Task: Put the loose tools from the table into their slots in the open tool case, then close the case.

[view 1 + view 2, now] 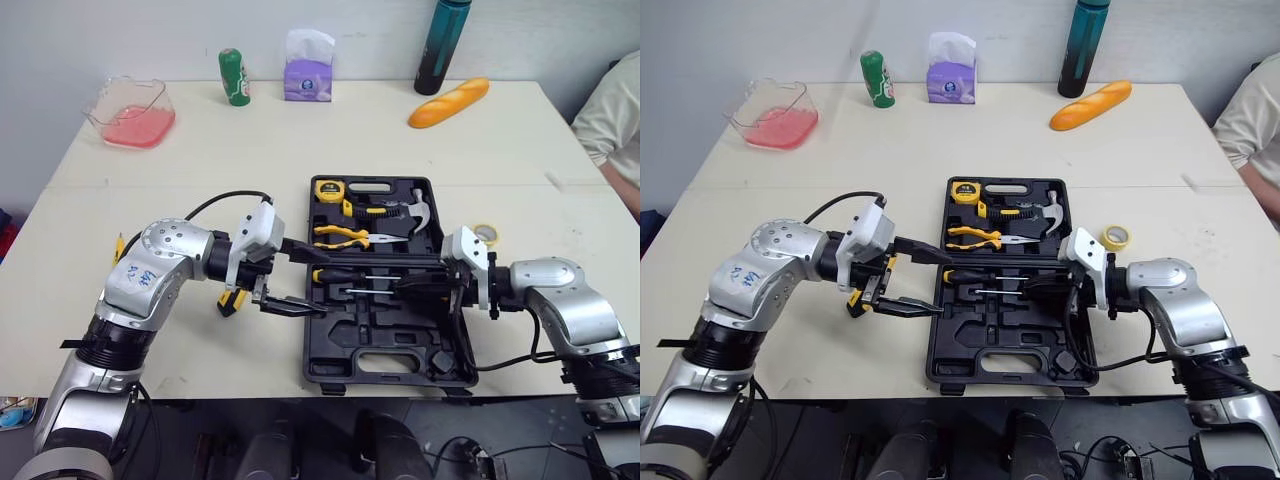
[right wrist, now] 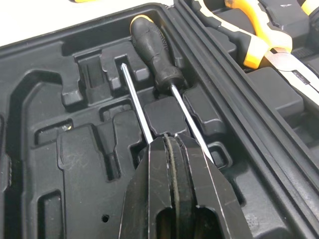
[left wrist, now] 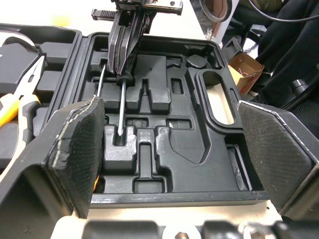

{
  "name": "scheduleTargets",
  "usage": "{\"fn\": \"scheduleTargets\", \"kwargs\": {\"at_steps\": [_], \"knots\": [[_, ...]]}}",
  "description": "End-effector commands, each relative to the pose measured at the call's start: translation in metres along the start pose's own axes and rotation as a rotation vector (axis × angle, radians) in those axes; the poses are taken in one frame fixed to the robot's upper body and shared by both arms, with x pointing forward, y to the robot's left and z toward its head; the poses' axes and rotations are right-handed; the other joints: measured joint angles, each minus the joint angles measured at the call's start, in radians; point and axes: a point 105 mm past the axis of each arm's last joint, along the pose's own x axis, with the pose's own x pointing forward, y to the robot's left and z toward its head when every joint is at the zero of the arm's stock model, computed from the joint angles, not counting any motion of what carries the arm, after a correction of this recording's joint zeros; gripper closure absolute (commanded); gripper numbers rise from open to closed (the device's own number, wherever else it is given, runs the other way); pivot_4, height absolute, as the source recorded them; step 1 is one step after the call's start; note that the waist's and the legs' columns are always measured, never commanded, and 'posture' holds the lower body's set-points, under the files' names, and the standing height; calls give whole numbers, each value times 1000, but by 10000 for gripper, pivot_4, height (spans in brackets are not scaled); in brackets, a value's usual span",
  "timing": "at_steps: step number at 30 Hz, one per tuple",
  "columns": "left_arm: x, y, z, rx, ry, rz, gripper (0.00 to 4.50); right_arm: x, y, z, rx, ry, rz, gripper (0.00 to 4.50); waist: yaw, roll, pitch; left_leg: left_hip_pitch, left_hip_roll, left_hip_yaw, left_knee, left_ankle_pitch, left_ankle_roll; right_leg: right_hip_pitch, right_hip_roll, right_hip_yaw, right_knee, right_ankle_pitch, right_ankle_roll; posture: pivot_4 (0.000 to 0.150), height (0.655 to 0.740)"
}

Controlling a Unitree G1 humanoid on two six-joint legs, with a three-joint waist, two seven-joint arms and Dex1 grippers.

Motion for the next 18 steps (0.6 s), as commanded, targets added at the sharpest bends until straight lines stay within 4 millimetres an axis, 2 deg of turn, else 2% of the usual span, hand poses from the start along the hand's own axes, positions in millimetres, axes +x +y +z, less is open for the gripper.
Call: {"fn": "scheduleTargets", "kwargs": {"at_steps": [1,5,8,11,18], "knots": [[-1,0,8,51,2,-9,0,4,7,-27,8,131,27,44724,0,-1,0,1,0,0,0,0,0,1,0,0,0,0,0,1500,7314],[0,0,6,48,3,-4,0,10,19,-50,-7,237,59,44724,1,-5,-3,2,0,0,0,0,0,2,0,1,0,0,0,1500,7314],[0,0,4,45,4,1,0,13,21,-53,-7,237,51,44724,3,-8,-5,2,0,-2,0,0,0,4,0,1,-1,0,0,1500,7314],[-1,0,3,43,4,10,0,14,20,-47,-10,198,34,44724,3,-9,-6,2,0,-4,0,0,0,5,-1,1,-2,0,0,1500,7314],[-3,1,3,33,-3,22,0,1,2,-3,-13,-28,-79,44724,0,-9,-6,2,0,-3,0,0,0,4,0,1,-2,0,0,1500,7314]]}}
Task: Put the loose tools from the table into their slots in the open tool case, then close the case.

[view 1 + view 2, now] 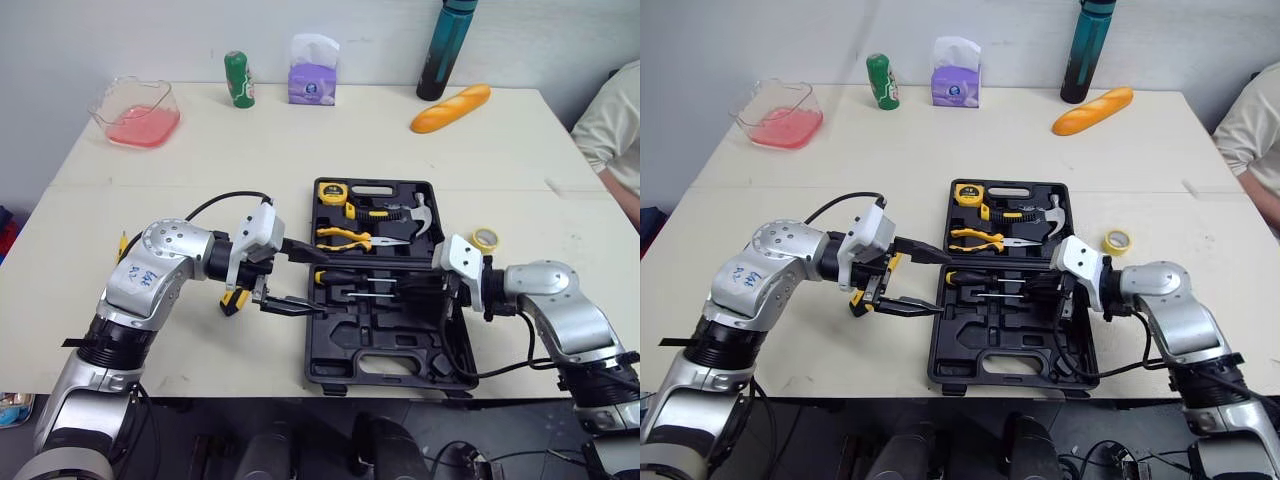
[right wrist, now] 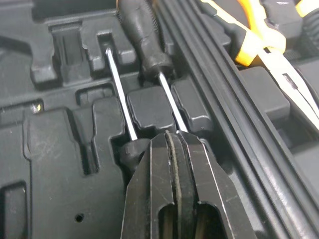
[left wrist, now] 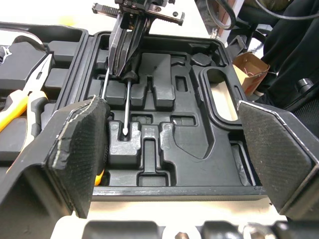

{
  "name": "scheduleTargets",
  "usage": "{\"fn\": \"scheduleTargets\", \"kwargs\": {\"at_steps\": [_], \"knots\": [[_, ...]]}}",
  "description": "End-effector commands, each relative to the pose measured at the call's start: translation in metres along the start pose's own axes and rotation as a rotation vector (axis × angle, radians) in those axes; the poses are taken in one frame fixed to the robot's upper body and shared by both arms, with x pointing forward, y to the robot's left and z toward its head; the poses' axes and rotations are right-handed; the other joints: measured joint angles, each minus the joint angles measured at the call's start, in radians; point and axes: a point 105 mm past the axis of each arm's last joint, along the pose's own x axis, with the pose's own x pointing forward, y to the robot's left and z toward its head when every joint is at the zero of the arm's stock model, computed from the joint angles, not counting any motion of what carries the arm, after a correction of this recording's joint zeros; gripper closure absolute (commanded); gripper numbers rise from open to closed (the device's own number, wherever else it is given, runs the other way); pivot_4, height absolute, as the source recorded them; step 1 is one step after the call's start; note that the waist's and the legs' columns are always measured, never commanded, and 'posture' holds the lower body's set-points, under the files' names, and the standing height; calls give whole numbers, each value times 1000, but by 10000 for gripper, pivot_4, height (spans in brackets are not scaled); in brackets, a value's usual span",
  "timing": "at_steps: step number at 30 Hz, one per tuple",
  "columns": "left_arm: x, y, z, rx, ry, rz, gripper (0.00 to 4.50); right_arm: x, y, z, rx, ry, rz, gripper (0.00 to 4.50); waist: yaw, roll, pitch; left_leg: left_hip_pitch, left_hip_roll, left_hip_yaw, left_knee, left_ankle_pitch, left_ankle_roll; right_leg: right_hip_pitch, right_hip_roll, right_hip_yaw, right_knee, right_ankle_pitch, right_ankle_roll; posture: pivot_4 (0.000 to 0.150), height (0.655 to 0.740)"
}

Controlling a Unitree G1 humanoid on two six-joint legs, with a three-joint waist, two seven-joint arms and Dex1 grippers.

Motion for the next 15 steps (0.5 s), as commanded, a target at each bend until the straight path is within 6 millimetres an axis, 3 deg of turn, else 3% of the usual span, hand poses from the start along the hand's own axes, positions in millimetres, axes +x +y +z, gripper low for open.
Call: {"fn": "scheduleTargets", "kwargs": {"at_steps": [1,6,9,15], "knots": [[-5,1,3,7,-15,28,0,-6,-1,8,45,-61,-15,44724,0,1,1,0,0,0,0,0,0,0,0,0,0,0,0,1500,7314],[-36,1,-11,-136,-53,217,0,-49,-5,20,67,-80,-123,44724,1,6,3,-3,0,0,0,0,0,-4,0,0,0,0,0,1500,7314],[-77,-12,-26,-272,-88,427,0,-97,-8,15,136,-54,-253,35472,1,6,4,-4,0,0,-1,0,0,-4,-1,1,0,0,0,1500,7314],[-170,-60,-68,-487,-51,913,0,-184,-12,-8,270,10,-537,6186,1,6,3,-1,1,0,-2,0,0,-1,-2,2,-1,0,0,1500,7314]]}}
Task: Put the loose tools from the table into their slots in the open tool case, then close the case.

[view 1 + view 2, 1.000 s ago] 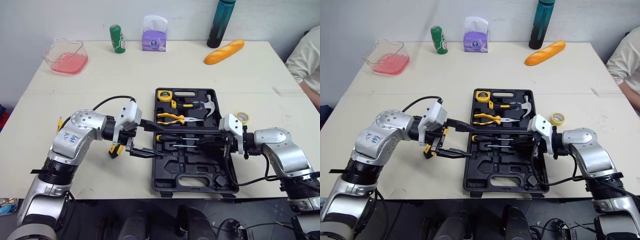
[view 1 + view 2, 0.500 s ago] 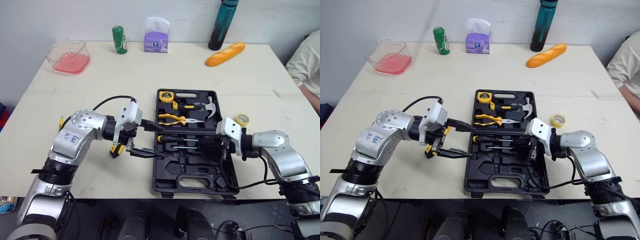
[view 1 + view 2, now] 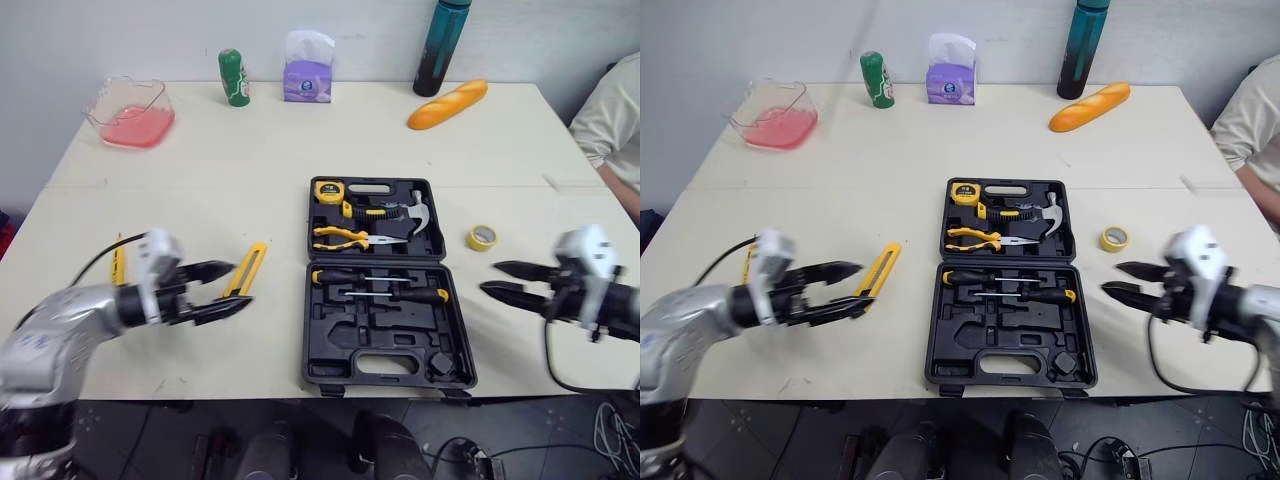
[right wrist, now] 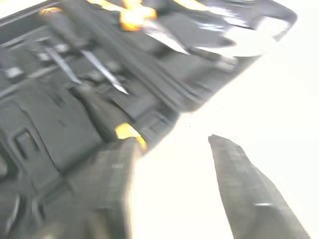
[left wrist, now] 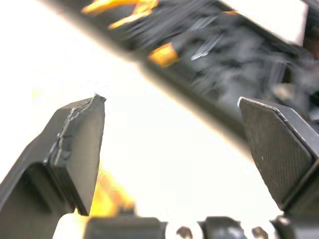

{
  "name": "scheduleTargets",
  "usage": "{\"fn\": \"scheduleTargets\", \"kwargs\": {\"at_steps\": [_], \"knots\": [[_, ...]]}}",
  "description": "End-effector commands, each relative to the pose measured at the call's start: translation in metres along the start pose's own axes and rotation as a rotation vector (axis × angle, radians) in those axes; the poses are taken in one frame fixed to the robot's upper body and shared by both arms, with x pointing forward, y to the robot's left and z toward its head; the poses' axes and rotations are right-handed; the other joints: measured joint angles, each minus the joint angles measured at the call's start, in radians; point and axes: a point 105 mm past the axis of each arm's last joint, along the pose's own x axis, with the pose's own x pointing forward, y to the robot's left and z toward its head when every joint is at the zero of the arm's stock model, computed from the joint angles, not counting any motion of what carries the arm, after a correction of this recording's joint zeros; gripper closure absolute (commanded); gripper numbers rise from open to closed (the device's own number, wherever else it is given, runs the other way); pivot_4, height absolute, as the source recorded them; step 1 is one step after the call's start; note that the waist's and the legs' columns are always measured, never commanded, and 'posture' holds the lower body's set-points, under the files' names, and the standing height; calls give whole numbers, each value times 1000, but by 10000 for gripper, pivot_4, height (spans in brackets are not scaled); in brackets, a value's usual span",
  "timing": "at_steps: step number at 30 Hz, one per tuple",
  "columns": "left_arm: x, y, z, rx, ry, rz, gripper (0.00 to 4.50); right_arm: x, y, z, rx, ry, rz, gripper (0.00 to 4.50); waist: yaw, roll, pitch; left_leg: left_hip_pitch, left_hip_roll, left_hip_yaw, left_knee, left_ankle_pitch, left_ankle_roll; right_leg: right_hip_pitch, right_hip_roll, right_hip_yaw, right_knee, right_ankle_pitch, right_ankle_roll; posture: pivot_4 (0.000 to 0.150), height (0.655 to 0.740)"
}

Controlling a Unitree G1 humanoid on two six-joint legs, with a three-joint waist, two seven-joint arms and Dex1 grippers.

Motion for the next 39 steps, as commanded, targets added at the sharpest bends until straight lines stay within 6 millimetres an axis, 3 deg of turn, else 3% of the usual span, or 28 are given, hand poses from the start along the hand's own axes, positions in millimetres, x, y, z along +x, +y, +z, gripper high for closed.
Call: {"fn": "scheduleTargets", "kwargs": {"at_steps": [1,5,9,14,19,22,26,31,39], "knots": [[-56,19,-2,-36,-37,253,0,-41,-26,2,12,-2,-171,989,0,0,0,1,0,0,0,0,0,0,-1,0,0,0,0,1500,7314],[-123,42,-31,-119,-11,535,0,-76,-53,-11,42,40,-336,429,1,0,0,1,-1,1,0,-3,0,-1,-9,0,-2,-1,-2,1500,7314],[-158,55,-42,-139,3,690,0,-96,-69,-28,60,84,-430,429,3,0,0,1,-1,0,-1,-4,-1,-2,-11,-2,-1,-2,-4,1500,7314],[-145,53,-43,-133,0,668,0,-95,-76,-30,51,75,-456,429,-2,1,0,1,-1,1,-1,-6,-2,-3,-13,-2,-1,-2,-4,1500,7314],[-109,46,-38,-129,-14,626,0,-70,-62,-6,16,10,-362,429,-2,4,-1,1,-1,1,-1,-6,-2,-3,-13,-1,0,-2,-4,1500,7314],[-93,50,-31,-163,-40,681,0,-37,-36,24,-14,-59,-213,429,-3,4,-1,1,-1,1,-1,-5,-2,-3,-13,-1,1,-2,-4,1500,7314],[-80,64,-25,-224,-43,821,0,12,25,71,-82,-149,96,429,-2,4,-1,2,-1,1,-1,-5,-2,-3,-12,-1,2,-2,-4,1500,7314],[-68,80,-18,-321,-24,924,0,55,91,108,-185,-222,437,429,1,1,-1,0,-1,1,-1,-4,-2,-4,-10,-2,6,-2,-4,1500,7314],[-51,111,-18,-375,80,971,0,98,139,138,-295,-313,691,429,-2,-1,-2,-1,-3,2,0,-2,-1,-4,-3,-2,3,-1,-2,1500,7314]]}}
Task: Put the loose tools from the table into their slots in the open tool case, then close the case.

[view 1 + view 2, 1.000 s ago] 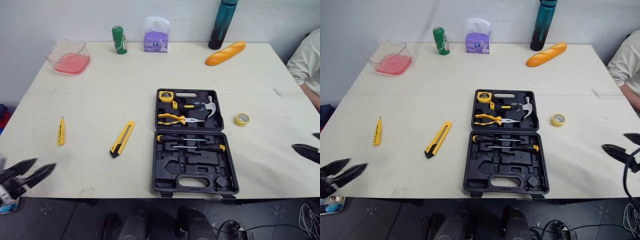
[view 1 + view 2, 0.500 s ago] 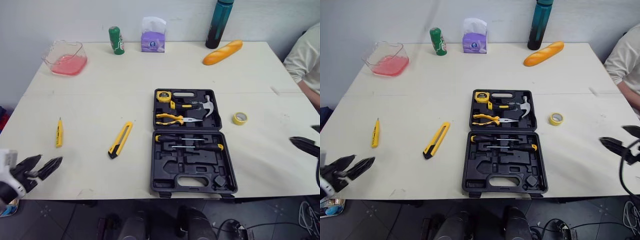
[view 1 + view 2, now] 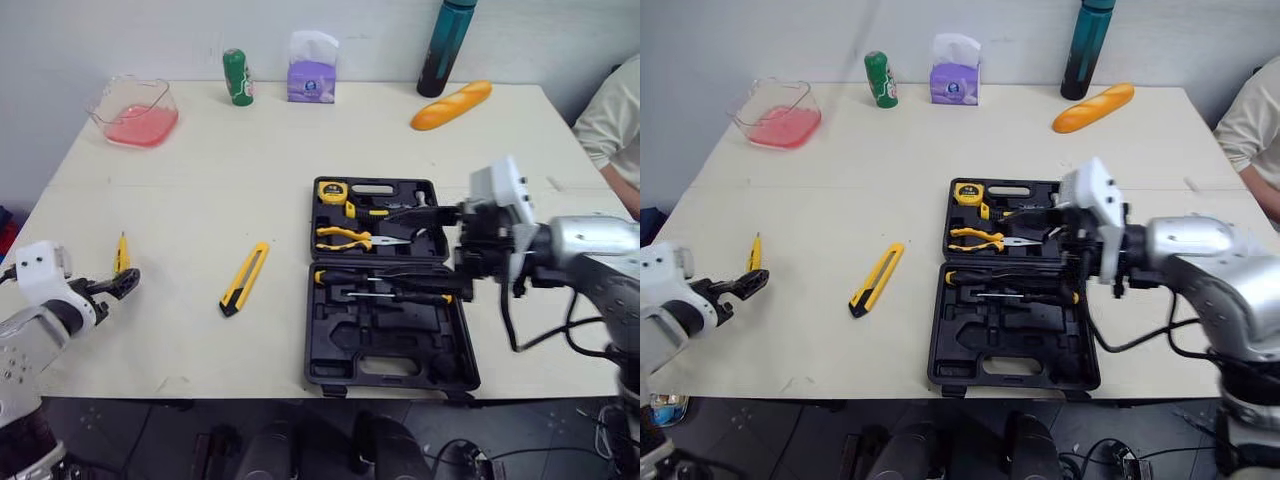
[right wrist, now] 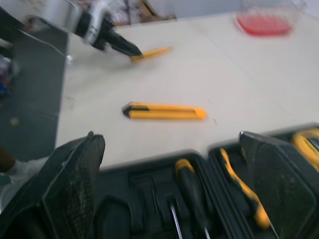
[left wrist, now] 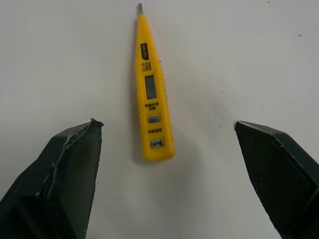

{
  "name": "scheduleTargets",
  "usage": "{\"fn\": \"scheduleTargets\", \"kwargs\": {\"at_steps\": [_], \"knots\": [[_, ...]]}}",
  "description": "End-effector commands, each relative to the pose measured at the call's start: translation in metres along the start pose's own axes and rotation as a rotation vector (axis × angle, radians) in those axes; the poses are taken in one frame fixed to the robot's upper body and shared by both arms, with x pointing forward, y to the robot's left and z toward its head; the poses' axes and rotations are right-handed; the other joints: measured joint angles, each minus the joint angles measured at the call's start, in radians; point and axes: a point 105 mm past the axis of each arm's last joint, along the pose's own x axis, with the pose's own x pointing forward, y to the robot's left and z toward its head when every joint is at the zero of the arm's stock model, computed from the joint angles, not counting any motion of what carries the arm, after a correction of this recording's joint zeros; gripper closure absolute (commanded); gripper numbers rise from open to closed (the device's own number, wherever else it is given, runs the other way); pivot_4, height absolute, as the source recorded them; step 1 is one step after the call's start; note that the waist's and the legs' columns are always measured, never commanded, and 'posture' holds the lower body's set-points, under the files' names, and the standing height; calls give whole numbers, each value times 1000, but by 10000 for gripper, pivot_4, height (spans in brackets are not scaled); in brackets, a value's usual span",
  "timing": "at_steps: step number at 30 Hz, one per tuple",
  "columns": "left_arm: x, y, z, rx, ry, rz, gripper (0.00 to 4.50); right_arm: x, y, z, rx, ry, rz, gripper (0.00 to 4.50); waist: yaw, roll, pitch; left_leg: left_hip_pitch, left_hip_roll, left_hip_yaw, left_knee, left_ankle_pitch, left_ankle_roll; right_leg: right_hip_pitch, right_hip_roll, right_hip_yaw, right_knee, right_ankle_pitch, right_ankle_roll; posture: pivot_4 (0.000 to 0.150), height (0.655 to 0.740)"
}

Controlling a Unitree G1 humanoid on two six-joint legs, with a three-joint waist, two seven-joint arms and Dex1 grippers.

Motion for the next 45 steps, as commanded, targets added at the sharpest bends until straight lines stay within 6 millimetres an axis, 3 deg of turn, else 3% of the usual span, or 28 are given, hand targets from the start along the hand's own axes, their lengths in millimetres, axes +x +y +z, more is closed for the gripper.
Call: {"fn": "scheduleTargets", "kwargs": {"at_steps": [1,5,6,10,15,19,21,24,27,30,33,37,40,45], "knots": [[10,10,3,12,32,73,0,19,2,9,-64,-24,72,429,-1,0,0,0,0,0,0,0,0,0,1,0,0,0,0,1500,7314],[19,6,-3,14,83,68,0,33,3,9,-84,-35,112,429,1,0,0,0,2,0,0,1,-1,0,3,1,0,0,0,1500,7314],[21,3,-5,18,95,62,2707,36,3,9,-89,-38,117,138,0,0,0,0,2,0,0,1,-2,0,3,1,0,0,0,1500,7314],[27,-7,-8,45,103,30,16770,42,4,7,-98,-47,126,0,1,0,0,1,1,1,0,2,-2,0,2,2,2,0,0,1500,7314],[33,-10,-2,73,73,16,39573,43,3,4,-112,-44,110,0,5,0,0,1,1,-1,0,3,-2,0,1,2,3,0,0,1500,7314],[28,-12,13,127,25,-8,39923,41,1,4,-117,-44,93,0,3,0,0,1,0,-1,0,3,-2,0,1,2,3,0,0,1500,7314],[20,-18,29,242,-32,-51,39923,38,0,3,-120,-36,79,0,0,0,0,1,1,-1,0,3,-2,-1,1,2,3,0,0,1500,7314],[3,-47,45,410,-104,-218,39923,30,-1,1,-119,-20,53,0,-4,-1,0,-1,1,0,-1,2,-3,-2,2,2,2,0,0,1500,7314],[-17,-91,51,597,-107,-458,39923,13,-1,-5,-96,12,8,0,1,-1,1,-2,2,-1,-1,2,-3,-2,2,1,0,0,0,1500,7314],[-40,-147,39,793,-39,-786,39924,-12,9,-20,-42,86,-33,0,8,-1,1,-3,1,-2,-1,2,-3,-2,1,0,-2,0,-1,1500,7314],[-51,-184,26,897,26,-999,39924,-32,21,-35,23,161,-68,0,6,0,1,-2,1,-1,-1,1,-2,-1,1,1,-3,0,0,1500,7314],[-53,-220,2,1052,115,-1178,39924,-52,37,-53,103,249,-122,0,2,0,1,-1,2,1,-1,2,-2,0,4,1,-1,0,0,1500,7314],[-50,-231,-7,1105,156,-1232,39924,-57,44,-59,125,279,-143,0,-4,0,1,1,4,5,-1,2,-2,-1,7,1,0,0,0,1500,7314],[-36,-272,-32,1246,173,-1303,39924,-69,55,-75,194,322,-227,0,23,0,2,-1,2,2,0,3,0,0,6,1,0,0,0,1500,7314]]}}
